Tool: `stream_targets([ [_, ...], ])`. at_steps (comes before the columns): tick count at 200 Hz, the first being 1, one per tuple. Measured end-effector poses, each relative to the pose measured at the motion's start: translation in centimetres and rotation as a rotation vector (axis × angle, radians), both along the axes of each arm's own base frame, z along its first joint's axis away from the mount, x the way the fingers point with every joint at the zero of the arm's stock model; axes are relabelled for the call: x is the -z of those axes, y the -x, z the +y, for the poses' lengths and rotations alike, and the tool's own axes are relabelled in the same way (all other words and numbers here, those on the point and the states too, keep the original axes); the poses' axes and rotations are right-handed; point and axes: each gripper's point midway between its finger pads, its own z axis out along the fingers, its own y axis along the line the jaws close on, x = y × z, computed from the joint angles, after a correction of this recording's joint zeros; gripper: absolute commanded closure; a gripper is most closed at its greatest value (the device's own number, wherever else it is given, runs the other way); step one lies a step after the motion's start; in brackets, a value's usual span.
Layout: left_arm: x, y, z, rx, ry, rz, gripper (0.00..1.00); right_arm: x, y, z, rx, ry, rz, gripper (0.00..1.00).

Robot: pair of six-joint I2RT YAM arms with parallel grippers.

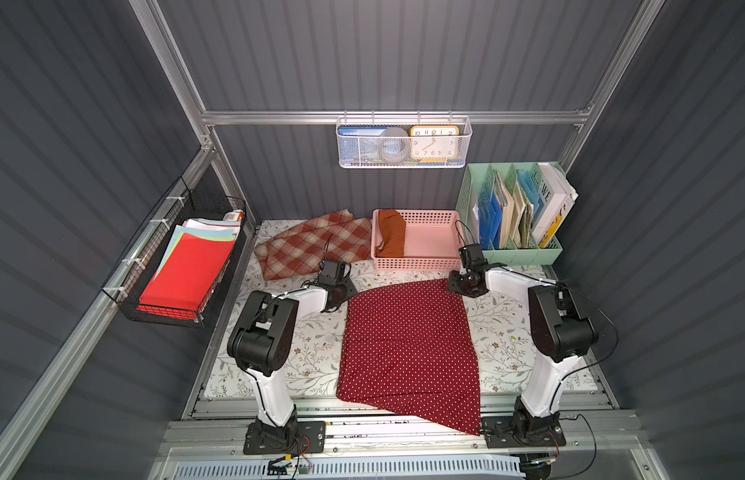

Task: Roll up the skirts
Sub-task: Flatten out the skirt at the center of the board, then fold the skirt at the center of the board.

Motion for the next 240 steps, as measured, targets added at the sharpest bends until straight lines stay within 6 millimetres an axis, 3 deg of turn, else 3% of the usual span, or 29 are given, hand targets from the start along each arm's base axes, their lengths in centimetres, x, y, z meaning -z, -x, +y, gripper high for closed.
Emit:
stream_targets([
  [41, 0.2, -0.4, -0.8, 0.042, 0.025, -0.007, 0.8, 0.3, -0.3, -0.3, 0.003, 0.008, 0.005, 0.55],
  [105, 0.3, -0.3, -1.4, 0.084, 0.039, -0.004, 0.9, -0.2, -1.3, -1.3, 0.02, 0.071, 0.008, 0.51],
  [119, 0.3, -0.2, -1.5, 0.095, 0.043, -0.002, 0.84, -0.1, -1.6, -1.3, 0.016, 0.074, 0.014, 0.51],
  [143, -0.1, -0.3, -2.0, 0.124, 0.049, -0.017, 0.51, 0.4, -2.3, -1.1, 0.009, 0.071, 0.025, 0.53],
  [151, -0.3, -0.3, -2.1, 0.138, 0.05, -0.023, 0.44, 0.7, -2.1, -1.2, 0.005, 0.075, 0.034, 0.56],
  [179, -0.6, 0.3, -1.7, 0.139, 0.027, -0.012, 0.41, 0.7, -2.1, -1.2, -0.003, 0.075, 0.039, 0.73],
  [197, -0.5, 1.0, -1.2, 0.139, 0.002, 0.01, 0.44, 0.8, -2.0, -1.2, -0.006, 0.075, 0.044, 0.87],
  [240, -0.1, 2.0, -1.0, 0.163, -0.012, 0.025, 0.56, 0.8, -2.0, -1.1, -0.008, 0.065, 0.044, 0.99],
])
